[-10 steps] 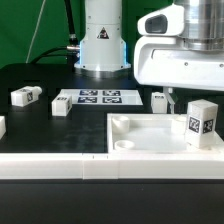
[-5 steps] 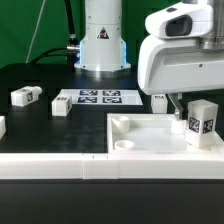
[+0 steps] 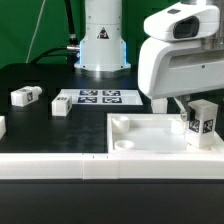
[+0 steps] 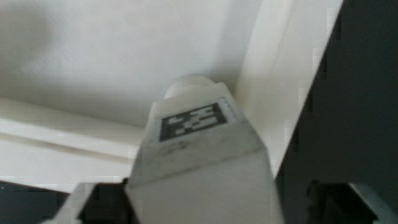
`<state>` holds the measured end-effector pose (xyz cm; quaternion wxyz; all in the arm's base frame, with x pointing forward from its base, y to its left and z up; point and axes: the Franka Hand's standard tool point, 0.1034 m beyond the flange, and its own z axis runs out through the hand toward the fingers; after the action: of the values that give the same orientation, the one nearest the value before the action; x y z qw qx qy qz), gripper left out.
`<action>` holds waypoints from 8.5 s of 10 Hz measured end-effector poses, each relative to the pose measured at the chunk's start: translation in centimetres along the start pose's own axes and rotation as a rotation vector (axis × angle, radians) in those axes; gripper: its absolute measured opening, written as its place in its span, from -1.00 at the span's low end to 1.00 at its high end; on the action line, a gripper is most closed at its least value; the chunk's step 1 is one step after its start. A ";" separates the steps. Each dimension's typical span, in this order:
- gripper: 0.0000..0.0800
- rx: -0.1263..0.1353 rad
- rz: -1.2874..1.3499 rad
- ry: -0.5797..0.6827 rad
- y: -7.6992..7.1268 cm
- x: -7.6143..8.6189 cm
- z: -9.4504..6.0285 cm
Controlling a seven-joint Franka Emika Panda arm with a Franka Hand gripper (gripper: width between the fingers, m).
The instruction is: Assemble one leg
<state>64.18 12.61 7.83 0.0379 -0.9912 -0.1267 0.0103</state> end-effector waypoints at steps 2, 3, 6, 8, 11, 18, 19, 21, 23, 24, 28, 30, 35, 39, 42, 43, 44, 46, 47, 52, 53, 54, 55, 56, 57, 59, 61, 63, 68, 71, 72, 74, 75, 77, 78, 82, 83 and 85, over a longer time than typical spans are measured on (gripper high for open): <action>-0.26 -0.005 0.002 0.000 0.4 0.0 0.0; -0.26 -0.005 0.003 0.000 0.4 0.0 0.0; -0.27 -0.002 0.044 0.000 0.4 -0.1 0.0; -0.27 0.004 0.358 0.003 0.8 -0.1 0.1; -0.26 0.005 0.731 0.018 1.2 0.0 0.2; -0.26 0.013 1.481 0.012 1.7 -0.2 0.2; -0.26 0.013 1.467 0.012 1.7 -0.2 0.2; -0.01 0.013 1.434 0.012 1.6 -0.2 0.2; 0.54 0.013 1.341 0.012 1.1 -0.1 0.2; 0.60 0.011 1.226 0.012 0.9 -0.1 0.3; 0.62 0.007 0.773 0.015 0.4 -0.1 0.4; 0.62 0.005 0.592 0.016 0.4 -0.1 0.3; 0.62 -0.008 0.155 0.026 1.1 0.0 0.2; -0.27 -0.007 0.181 0.025 1.0 0.0 0.3; -0.27 -0.008 0.327 0.028 0.8 0.1 0.5; -0.27 -0.010 0.497 0.030 0.9 0.1 0.5; -0.27 -0.002 0.618 0.031 1.1 0.1 0.5; -0.27 0.009 0.879 0.029 1.3 0.0 0.6; -0.27 0.011 0.990 0.028 1.4 0.0 0.6; -0.27 0.042 1.456 0.014 1.8 -0.3 0.4; -0.27 0.044 1.545 0.010 1.7 -0.4 0.7; -0.27 0.046 1.605 0.007 1.7 -0.4 0.7; -0.27 0.048 1.672 0.002 1.6 -0.4 0.7; -0.27 0.048 1.748 -0.001 1.6 -0.4 0.6; -0.27 0.050 1.793 -0.004 1.5 -0.4 0.6; 0.20 0.049 1.786 -0.004 1.5 -0.4 0.7; 0.48 0.046 1.683 -0.008 1.4 -0.4 0.6; 0.62 0.050 1.543 0.001 1.5 -0.2 0.5; 0.62 0.040 0.949 0.009 1.2 -0.3 0.9; 0.62 0.029 0.659 0.020 0.4 -0.2 0.9; 0.62 0.028 0.586 0.030 0.3 0.0 0.9; 0.62 0.014 0.412 0.032 0.7 -0.1 0.9; 0.62 0.013 0.373 0.032 0.8 -0.1 0.9; 0.32 0.014 0.356 0.032 0.8 -0.1 0.9; -0.02 0.014 0.356 0.032 0.8 -0.1 0.9; -0.27 0.014 0.395 0.034 0.9 -0.1 1.0; -0.27 0.016 0.433 0.040 0.9 -0.1 1.0; -0.27 0.021 0.651 0.041 1.0 -0.1 1.0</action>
Offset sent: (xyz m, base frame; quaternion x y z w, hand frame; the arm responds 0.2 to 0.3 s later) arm 0.0000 0.0000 0.0000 0.0000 0.0000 0.0799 0.9968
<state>64.35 11.66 6.73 0.0455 -0.9792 0.1979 0.0032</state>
